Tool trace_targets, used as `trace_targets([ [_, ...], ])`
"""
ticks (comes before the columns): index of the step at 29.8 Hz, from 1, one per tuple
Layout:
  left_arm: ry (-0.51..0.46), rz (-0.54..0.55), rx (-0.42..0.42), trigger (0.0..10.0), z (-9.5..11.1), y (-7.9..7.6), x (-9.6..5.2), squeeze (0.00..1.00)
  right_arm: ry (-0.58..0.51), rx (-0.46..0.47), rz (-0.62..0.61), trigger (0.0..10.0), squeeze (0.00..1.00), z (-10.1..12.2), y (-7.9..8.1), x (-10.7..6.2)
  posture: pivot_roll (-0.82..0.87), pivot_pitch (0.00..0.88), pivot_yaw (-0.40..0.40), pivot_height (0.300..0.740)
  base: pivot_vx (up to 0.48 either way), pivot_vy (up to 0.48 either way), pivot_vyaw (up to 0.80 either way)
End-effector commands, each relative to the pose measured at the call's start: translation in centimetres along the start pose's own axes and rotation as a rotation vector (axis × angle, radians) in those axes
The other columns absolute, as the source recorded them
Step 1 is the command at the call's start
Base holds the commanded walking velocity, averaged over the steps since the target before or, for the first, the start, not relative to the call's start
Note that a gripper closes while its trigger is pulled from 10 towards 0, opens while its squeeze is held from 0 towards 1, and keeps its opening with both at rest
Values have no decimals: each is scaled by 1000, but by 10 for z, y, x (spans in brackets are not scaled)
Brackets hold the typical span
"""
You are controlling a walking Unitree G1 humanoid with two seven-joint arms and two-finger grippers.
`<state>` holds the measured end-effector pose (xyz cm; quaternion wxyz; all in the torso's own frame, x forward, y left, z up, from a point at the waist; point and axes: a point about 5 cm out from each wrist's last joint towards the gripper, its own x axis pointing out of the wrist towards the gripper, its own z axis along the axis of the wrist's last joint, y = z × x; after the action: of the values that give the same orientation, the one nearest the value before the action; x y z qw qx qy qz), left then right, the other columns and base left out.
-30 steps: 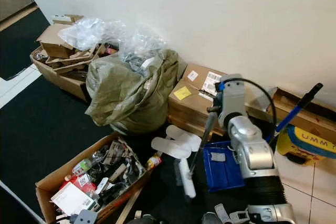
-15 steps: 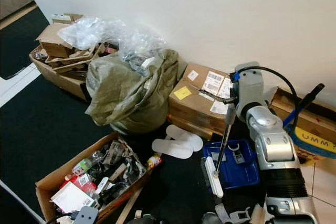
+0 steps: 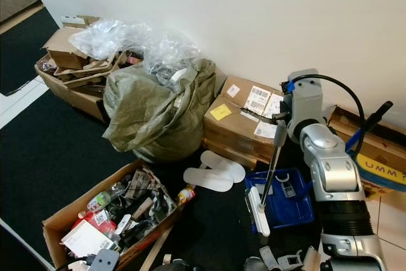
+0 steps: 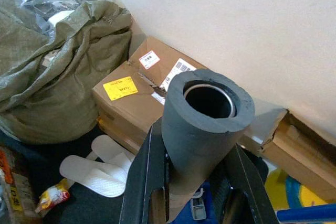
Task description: Sweep floor
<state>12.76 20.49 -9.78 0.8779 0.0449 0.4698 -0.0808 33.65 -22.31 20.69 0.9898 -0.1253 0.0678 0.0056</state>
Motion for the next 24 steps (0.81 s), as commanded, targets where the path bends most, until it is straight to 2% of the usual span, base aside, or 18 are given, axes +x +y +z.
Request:
trace_targets([
  [1,49,3,-4,10000,-13,1,-4,0,-15,-77,-42,10000,0,6,-7,-1,-69,180,60,740,0,0,0],
  [16,49,1,-2,10000,-12,2,-4,0,-145,-87,43,10000,0,28,2,0,-70,169,61,740,0,0,0],
  [19,50,-1,-1,10000,-12,2,-4,0,-184,-36,67,10000,0,35,6,-1,-71,167,62,740,0,0,0],
  [21,51,-1,-1,10000,-12,2,-3,0,-256,30,92,10000,0,47,9,-3,-71,167,61,740,0,0,0],
  [24,52,-2,0,10000,-12,1,-3,0,-284,47,97,10000,0,53,10,-3,-70,163,61,740,0,0,0],
])
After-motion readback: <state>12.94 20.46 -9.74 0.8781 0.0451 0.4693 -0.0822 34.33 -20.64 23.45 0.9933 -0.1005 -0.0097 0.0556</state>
